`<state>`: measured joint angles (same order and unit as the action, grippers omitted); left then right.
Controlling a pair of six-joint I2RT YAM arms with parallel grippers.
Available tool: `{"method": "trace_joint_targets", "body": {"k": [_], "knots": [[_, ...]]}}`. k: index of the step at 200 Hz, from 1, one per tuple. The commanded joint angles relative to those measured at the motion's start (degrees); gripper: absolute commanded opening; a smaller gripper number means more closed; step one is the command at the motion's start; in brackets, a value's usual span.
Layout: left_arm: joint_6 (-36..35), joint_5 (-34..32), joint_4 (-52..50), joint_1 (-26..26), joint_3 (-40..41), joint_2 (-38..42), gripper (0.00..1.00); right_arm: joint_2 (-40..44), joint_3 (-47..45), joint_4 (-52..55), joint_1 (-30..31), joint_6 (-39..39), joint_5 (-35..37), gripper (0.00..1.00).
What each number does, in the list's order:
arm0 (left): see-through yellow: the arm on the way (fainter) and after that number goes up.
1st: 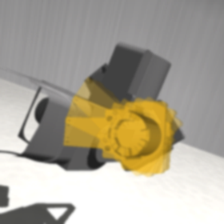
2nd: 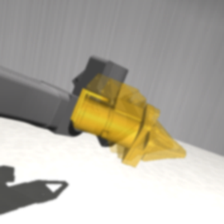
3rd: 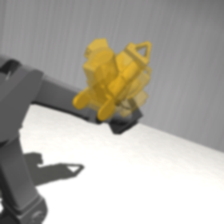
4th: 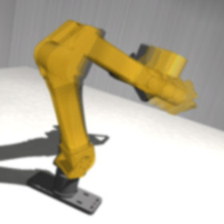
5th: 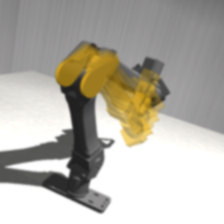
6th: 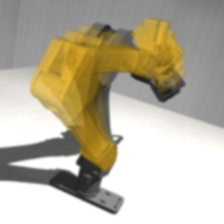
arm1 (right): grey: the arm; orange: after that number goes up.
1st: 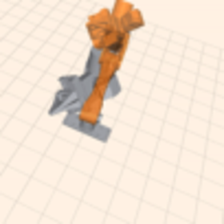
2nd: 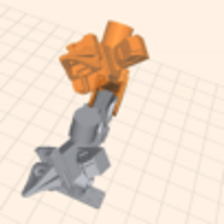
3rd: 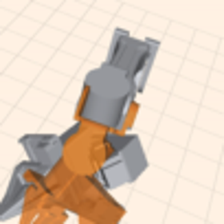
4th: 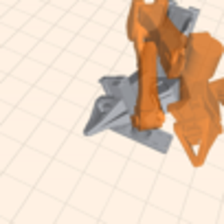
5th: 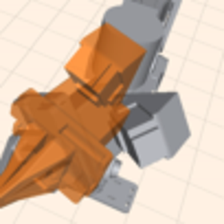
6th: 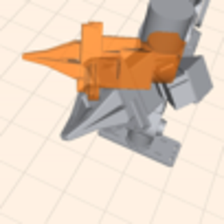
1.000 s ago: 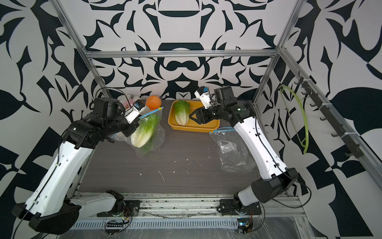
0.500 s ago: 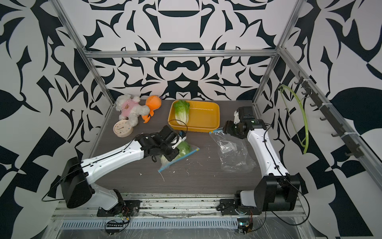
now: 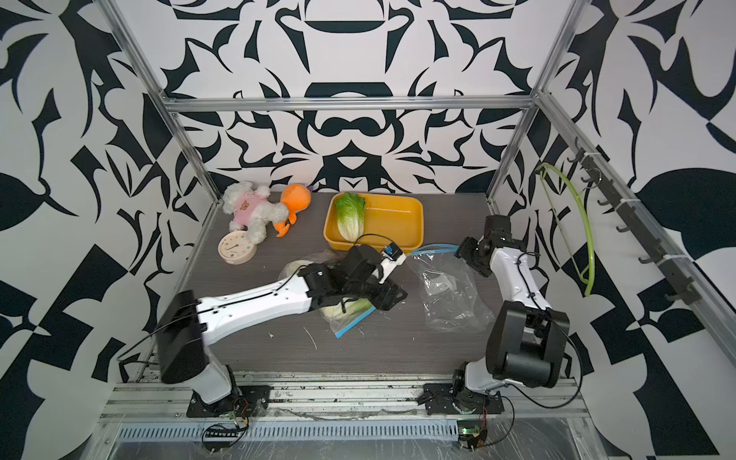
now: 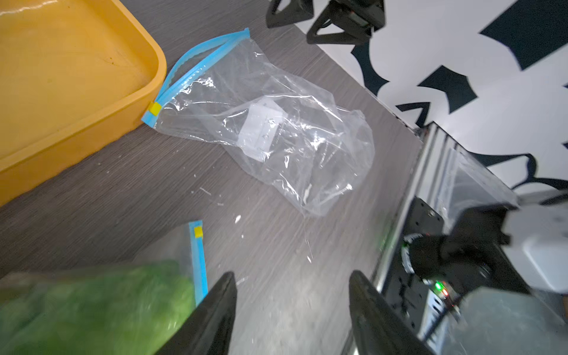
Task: Put the chinese cabbages into a zipper bag and zip it
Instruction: Place the zipper food storage bag at the center of the board, then move the zipper food storage bag to the center of the board, then adjust the zipper food storage bag at the center of the board.
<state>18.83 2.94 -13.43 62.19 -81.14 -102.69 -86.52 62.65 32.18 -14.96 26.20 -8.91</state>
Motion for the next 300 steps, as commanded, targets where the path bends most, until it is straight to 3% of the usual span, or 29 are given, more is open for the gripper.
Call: {"method": "trace_joint_targets", "body": {"k": [1, 9, 39, 68, 101, 133, 169, 189, 215, 234, 252, 264, 276, 300], "knots": [[5.2, -0.6, 1.8, -1.7, -2.3, -8.3, 0.58, -1.8, -2.1, -4.8, -0.6, 3.2, -0.7, 0.69], [5.8, 0.0, 1.9, -2.1, -2.3, -9.8, 0.56, -2.2, -3.3, -5.5, -0.8, 4.0, -0.8, 0.69], [10.1, -8.0, 2.2, -3.5, 5.9, -8.1, 0.55, -2.5, -7.7, -8.2, -0.8, 6.4, -1.2, 0.68], [16.7, -11.9, 7.2, -7.9, 21.3, 1.9, 0.56, -3.2, -10.7, -8.9, -0.6, 6.7, -4.0, 0.66], [18.3, -20.2, 4.0, -11.7, 33.0, 14.9, 0.58, -0.5, -14.8, -9.1, 2.9, 9.4, -5.9, 0.62], [21.2, -18.2, 3.6, -14.5, 37.3, 23.6, 0.6, 4.4, -19.8, -11.0, 13.7, 18.3, -4.8, 0.62], [24.2, -15.5, 4.4, -13.0, 34.8, 24.6, 0.62, 8.6, -23.5, -19.7, 31.8, 35.0, -2.5, 0.61], [24.6, -16.4, 3.0, -10.6, 31.4, 24.3, 0.62, 9.3, -20.7, -20.6, 41.5, 38.7, 0.7, 0.62], [26.0, -18.7, 1.7, -5.4, 27.3, 22.6, 0.62, 11.3, -16.2, -13.1, 44.6, 34.2, -1.3, 0.62], [28.9, -18.8, 3.1, -2.3, 25.5, 20.3, 0.6, 16.8, -16.0, -7.5, 44.3, 28.9, 2.0, 0.63], [30.5, -17.7, 8.1, 0.7, 24.9, 17.8, 0.57, 17.1, -12.0, -1.3, 39.1, 19.6, 4.2, 0.63], [31.3, -15.2, 9.3, 2.1, 23.2, 15.1, 0.56, 14.2, -10.1, -1.1, 32.7, 14.9, 0.6, 0.61], [31.5, -14.7, 9.3, 3.9, 21.6, 12.0, 0.55, 10.4, -8.3, -3.2, 27.6, 11.0, -5.0, 0.53], [34.0, -11.1, 11.8, 5.6, 22.0, 7.5, 0.48, 4.0, -3.6, -6.2, 27.0, 3.0, -6.0, 0.5]]}}
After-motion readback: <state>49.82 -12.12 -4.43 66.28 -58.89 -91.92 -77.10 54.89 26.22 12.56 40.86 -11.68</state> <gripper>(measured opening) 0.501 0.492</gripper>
